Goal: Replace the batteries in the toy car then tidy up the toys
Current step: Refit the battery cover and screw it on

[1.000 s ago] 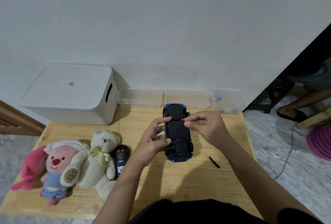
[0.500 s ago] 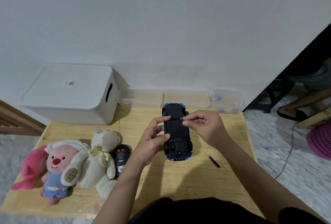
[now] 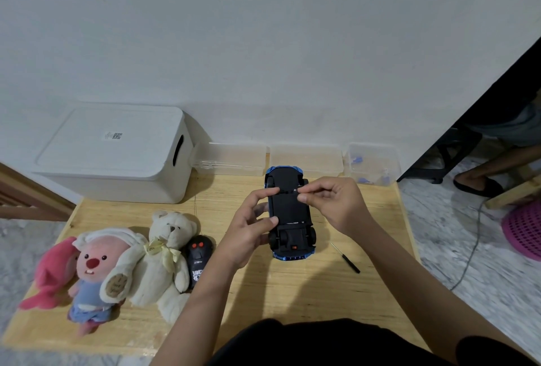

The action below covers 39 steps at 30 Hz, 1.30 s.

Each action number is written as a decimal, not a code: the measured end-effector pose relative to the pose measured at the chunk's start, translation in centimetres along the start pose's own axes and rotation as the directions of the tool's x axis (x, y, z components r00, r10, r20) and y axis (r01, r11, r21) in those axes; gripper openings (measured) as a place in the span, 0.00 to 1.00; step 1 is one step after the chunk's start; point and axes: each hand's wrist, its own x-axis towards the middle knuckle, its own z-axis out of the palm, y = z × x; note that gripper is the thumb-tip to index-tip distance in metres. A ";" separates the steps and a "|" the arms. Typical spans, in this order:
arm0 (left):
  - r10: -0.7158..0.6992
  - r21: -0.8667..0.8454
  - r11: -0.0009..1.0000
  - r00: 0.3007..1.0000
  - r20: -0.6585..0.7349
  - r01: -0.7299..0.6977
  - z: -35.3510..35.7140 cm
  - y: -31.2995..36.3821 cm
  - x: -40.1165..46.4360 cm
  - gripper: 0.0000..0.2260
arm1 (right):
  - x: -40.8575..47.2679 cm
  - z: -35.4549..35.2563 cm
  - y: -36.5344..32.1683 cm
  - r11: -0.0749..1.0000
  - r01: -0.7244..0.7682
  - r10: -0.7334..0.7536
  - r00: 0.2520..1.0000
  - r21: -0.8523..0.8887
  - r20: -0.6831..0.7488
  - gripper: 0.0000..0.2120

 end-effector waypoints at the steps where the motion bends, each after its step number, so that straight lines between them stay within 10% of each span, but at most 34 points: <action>1: 0.000 0.000 1.000 1.000 0.000 0.000 0.0 0.0 0.0 0.25 | 0.0 0.0 0.0 1.000 -0.001 0.001 1.000 0.004 0.003 0.13; 23: 0.104 0.077 0.993 0.976 -0.191 -0.091 1.4 0.4 -0.2 0.10 | -1.5 1.5 1.2 0.930 0.248 -0.281 0.955 -0.270 -0.092 0.07; 34: 0.099 0.266 0.963 0.978 -0.181 -0.048 1.9 -1.1 -0.5 0.17 | -4.2 0.7 5.4 0.984 -0.086 0.015 0.917 -0.159 -0.399 0.04; 39: 0.049 0.293 0.956 0.980 -0.195 0.010 1.4 -1.5 -0.7 0.18 | -8.2 -2.4 11.8 0.856 -0.224 0.023 0.917 -0.465 -0.399 0.10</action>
